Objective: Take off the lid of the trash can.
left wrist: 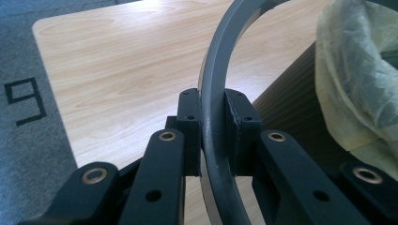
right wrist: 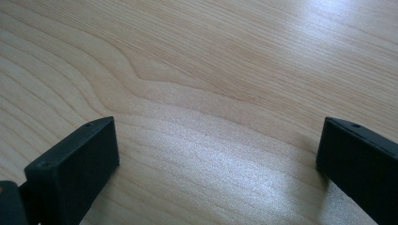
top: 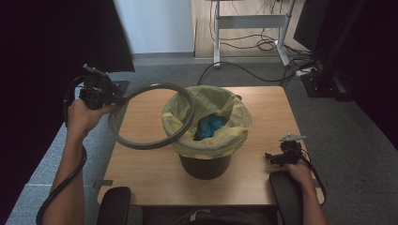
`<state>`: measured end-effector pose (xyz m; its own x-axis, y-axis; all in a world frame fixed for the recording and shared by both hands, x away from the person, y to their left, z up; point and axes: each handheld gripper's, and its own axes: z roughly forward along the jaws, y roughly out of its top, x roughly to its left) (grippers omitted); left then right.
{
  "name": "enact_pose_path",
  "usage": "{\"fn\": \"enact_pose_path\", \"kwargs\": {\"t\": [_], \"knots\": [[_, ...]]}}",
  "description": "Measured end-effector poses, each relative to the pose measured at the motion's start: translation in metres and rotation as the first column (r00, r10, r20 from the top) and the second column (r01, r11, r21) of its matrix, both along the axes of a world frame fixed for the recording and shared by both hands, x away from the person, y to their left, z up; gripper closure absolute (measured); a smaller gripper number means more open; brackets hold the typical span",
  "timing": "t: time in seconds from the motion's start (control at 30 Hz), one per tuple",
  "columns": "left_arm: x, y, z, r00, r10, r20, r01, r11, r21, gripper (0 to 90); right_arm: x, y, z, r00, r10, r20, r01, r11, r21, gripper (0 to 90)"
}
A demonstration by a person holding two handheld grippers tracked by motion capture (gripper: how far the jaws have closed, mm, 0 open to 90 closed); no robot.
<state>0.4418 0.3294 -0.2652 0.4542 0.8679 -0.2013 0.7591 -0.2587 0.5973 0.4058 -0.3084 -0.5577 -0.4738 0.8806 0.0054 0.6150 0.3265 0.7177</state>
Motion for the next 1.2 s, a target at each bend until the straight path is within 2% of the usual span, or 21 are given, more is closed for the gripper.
{"fn": "enact_pose_path", "kwargs": {"t": [0.37, 0.53, 1.2], "knots": [[-0.008, 0.028, -0.002, 0.9980, 0.061, 0.013, -0.061, 0.9981, -0.008, 77.8, 0.000, 0.000, 0.000, 1.0000, 0.001, 0.000, -0.001, 1.000, -0.001, 0.0], [-0.010, 0.042, -0.005, 0.9958, 0.091, 0.006, -0.091, 0.9958, -0.012, 77.8, 0.000, 0.000, 0.000, 1.0000, 0.001, 0.000, -0.001, 1.000, 0.000, 0.0], [-0.028, 0.090, -0.012, 0.9825, 0.186, 0.002, -0.186, 0.9823, -0.020, 77.8, 0.001, 0.000, 0.000, 1.0000, 0.000, -0.001, 0.000, 1.000, 0.001, 0.0]]}}
